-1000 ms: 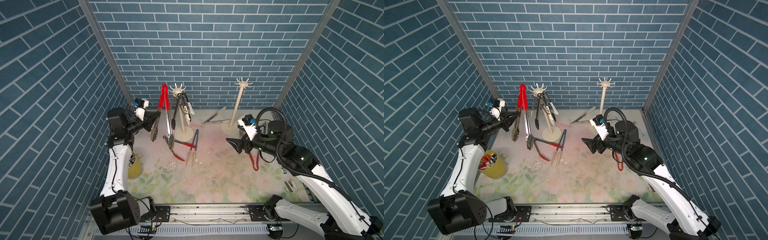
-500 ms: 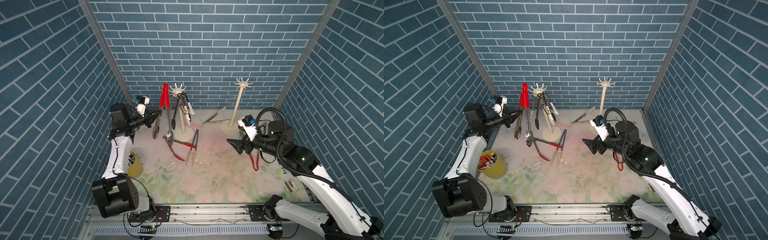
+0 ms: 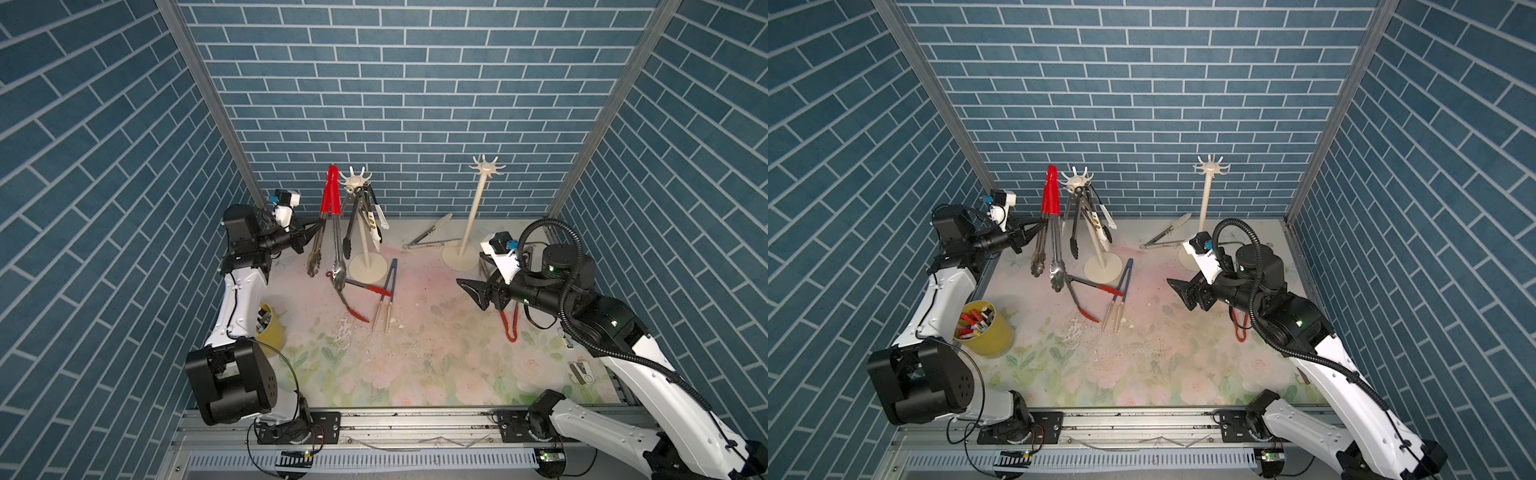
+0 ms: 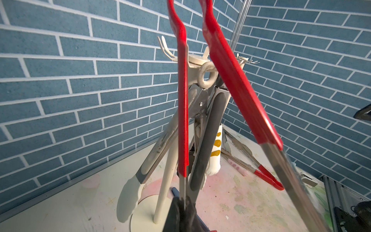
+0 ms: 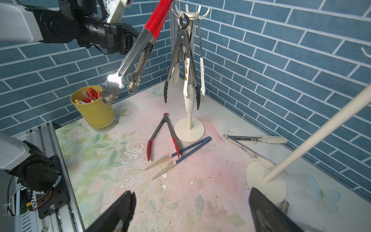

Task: Hang food tongs on kitchen utensil racks
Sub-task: Hang the food tongs on the rack.

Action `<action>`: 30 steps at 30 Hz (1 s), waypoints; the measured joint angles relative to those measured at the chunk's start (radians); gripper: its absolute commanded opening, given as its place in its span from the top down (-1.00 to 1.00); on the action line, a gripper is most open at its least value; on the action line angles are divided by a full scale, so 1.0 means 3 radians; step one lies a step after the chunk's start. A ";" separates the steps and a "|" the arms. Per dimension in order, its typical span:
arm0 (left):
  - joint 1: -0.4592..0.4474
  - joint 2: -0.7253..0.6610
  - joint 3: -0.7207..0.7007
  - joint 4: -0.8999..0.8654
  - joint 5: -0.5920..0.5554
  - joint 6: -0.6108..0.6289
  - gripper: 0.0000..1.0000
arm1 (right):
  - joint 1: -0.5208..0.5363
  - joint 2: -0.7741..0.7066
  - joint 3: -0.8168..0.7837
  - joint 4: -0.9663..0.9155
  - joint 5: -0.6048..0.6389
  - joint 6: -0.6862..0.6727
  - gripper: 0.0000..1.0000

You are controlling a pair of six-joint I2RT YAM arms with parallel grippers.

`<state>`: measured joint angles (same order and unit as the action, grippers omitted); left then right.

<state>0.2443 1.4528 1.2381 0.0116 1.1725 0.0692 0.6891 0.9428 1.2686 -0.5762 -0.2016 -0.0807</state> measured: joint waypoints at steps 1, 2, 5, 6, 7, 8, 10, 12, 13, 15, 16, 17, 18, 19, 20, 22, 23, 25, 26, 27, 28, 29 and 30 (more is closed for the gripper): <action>-0.0014 0.0000 0.0004 -0.0045 -0.0004 0.0036 0.91 | 0.0000 -0.0003 0.0000 -0.0003 0.0000 -0.0005 -0.79; -0.0028 0.0000 0.0005 -0.0074 -0.0006 0.0064 0.91 | 0.0000 -0.0003 0.0000 -0.0003 0.0000 -0.0010 -0.79; -0.0061 0.0000 0.0006 -0.0153 -0.0015 0.0130 0.91 | 0.0000 -0.0009 0.0000 -0.0005 0.0000 -0.0011 -0.79; -0.0066 0.0000 0.0006 -0.0181 -0.0018 0.0149 0.91 | 0.0000 -0.0014 0.0000 -0.0006 0.0001 -0.0011 -0.79; -0.0069 0.0000 0.0009 -0.0211 -0.0024 0.0168 0.90 | 0.0000 -0.0019 0.0000 -0.0009 0.0001 -0.0013 -0.79; -0.0069 0.0000 0.0011 -0.0225 -0.0028 0.0182 0.91 | 0.0000 -0.0025 0.0000 -0.0010 0.0001 -0.0013 -0.79; -0.0069 0.0001 0.0013 -0.0256 -0.0036 0.0206 0.91 | 0.0000 -0.0037 0.0000 -0.0019 0.0001 -0.0013 -0.79; -0.0069 0.0013 0.0022 -0.0286 -0.0038 0.0223 0.91 | 0.0000 -0.0045 0.0000 -0.0029 0.0000 -0.0013 -0.79; -0.0071 0.0029 0.0032 -0.0310 -0.0038 0.0238 0.91 | 0.0000 -0.0047 0.0000 -0.0031 0.0001 -0.0013 -0.79; -0.0084 0.0065 0.0060 -0.0392 -0.0050 0.0295 0.91 | 0.0000 -0.0053 0.0000 -0.0036 0.0000 -0.0014 -0.79; -0.0092 0.0083 0.0074 -0.0443 -0.0062 0.0337 0.91 | 0.0000 -0.0058 -0.0001 -0.0041 0.0000 -0.0014 -0.79; -0.0099 0.0098 0.0084 -0.0479 -0.0067 0.0365 0.90 | 0.0000 -0.0064 -0.0003 -0.0046 0.0001 -0.0014 -0.79; -0.0108 0.0114 0.0093 -0.0524 -0.0076 0.0399 0.91 | 0.0000 -0.0069 -0.0005 -0.0050 0.0000 -0.0015 -0.79; -0.0111 0.0125 0.0095 -0.0547 -0.0080 0.0420 0.91 | 0.0000 -0.0074 -0.0006 -0.0053 0.0000 -0.0015 -0.79; -0.0112 0.0135 0.0104 -0.0573 -0.0081 0.0437 0.91 | 0.0000 -0.0074 -0.0006 -0.0053 0.0000 -0.0015 -0.79; -0.0112 0.0159 0.0111 -0.0612 -0.0093 0.0470 0.91 | 0.0000 -0.0074 -0.0008 -0.0055 0.0000 -0.0015 -0.79; -0.0112 0.0165 0.0111 -0.0622 -0.0092 0.0488 0.89 | 0.0000 -0.0074 -0.0008 -0.0055 0.0000 -0.0015 -0.79; -0.0113 0.0169 0.0111 -0.0646 -0.0097 0.0521 0.83 | 0.0000 -0.0074 -0.0008 -0.0056 0.0000 -0.0017 -0.79; -0.0113 0.0169 0.0111 -0.0657 -0.0100 0.0539 0.79 | 0.0000 -0.0074 -0.0008 -0.0058 0.0000 -0.0017 -0.79; -0.0113 0.0169 0.0111 -0.0680 -0.0109 0.0562 0.73 | 0.0000 -0.0074 -0.0008 -0.0062 0.0000 -0.0018 -0.79; -0.0113 0.0170 0.0111 -0.0725 -0.0127 0.0582 0.63 | 0.0000 -0.0074 -0.0008 -0.0067 0.0000 -0.0018 -0.79; -0.0114 0.0172 0.0111 -0.0750 -0.0145 0.0601 0.52 | 0.0000 -0.0074 -0.0008 -0.0075 0.0000 -0.0019 -0.79; -0.0116 0.0175 0.0113 -0.0783 -0.0165 0.0610 0.37 | 0.0000 -0.0074 -0.0008 -0.0081 0.0000 -0.0019 -0.79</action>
<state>0.2096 1.5055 1.2720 -0.2234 1.1229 0.2523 0.6891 0.9207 1.2663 -0.6006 -0.2016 -0.0864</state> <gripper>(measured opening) 0.222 0.894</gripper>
